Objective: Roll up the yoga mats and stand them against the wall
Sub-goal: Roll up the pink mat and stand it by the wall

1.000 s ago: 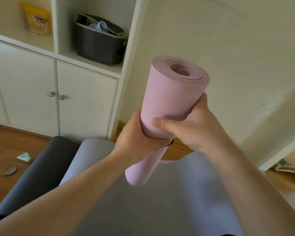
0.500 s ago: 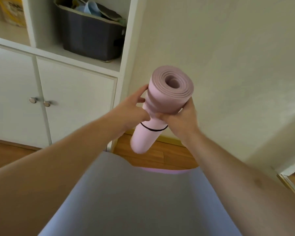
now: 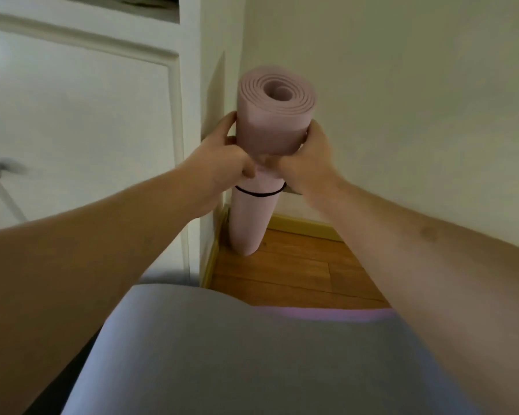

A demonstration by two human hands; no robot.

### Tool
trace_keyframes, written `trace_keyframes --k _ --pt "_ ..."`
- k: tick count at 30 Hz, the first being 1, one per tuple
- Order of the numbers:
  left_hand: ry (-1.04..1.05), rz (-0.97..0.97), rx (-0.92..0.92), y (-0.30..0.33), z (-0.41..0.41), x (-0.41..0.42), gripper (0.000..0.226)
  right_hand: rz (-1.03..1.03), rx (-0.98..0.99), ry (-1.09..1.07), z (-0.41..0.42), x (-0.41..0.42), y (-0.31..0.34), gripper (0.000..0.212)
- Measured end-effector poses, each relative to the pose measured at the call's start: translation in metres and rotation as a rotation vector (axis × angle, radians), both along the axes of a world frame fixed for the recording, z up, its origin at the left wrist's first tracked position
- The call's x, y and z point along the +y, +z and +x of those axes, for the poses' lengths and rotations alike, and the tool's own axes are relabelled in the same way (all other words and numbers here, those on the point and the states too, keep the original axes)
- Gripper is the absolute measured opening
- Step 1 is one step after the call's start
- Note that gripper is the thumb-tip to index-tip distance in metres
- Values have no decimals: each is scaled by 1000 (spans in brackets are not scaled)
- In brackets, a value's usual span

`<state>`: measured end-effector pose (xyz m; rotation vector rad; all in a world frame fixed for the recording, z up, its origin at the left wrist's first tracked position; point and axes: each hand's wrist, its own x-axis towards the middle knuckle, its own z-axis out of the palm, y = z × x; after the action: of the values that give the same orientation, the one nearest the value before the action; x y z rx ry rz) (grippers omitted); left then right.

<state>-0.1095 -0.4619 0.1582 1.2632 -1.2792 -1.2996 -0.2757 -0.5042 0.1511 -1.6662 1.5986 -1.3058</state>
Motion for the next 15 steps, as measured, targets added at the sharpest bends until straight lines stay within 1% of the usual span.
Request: trace_keyframes --k 1,4,6,9,10,12,15 --pt "13 -2 5 -2 -1 -7 118 11 6 -4 1 -12 1 83" --pt "64 -34 48 -1 -9 -30 126 15 36 -39 4 -45 6 82" --pt "76 -32 77 0 -14 -45 124 33 52 -36 5 -64 6 77" --pt "83 3 75 -7 -17 -62 121 132 184 -30 9 -95 1 49" --pt "85 1 75 -11 -17 -66 119 167 201 -38 11 -102 -1 44" --pt "93 -5 49 -17 -17 -70 117 217 175 -35 13 -114 -5 46" --pt "77 -14 -19 -17 -15 -66 120 265 94 -28 9 -114 -12 56"
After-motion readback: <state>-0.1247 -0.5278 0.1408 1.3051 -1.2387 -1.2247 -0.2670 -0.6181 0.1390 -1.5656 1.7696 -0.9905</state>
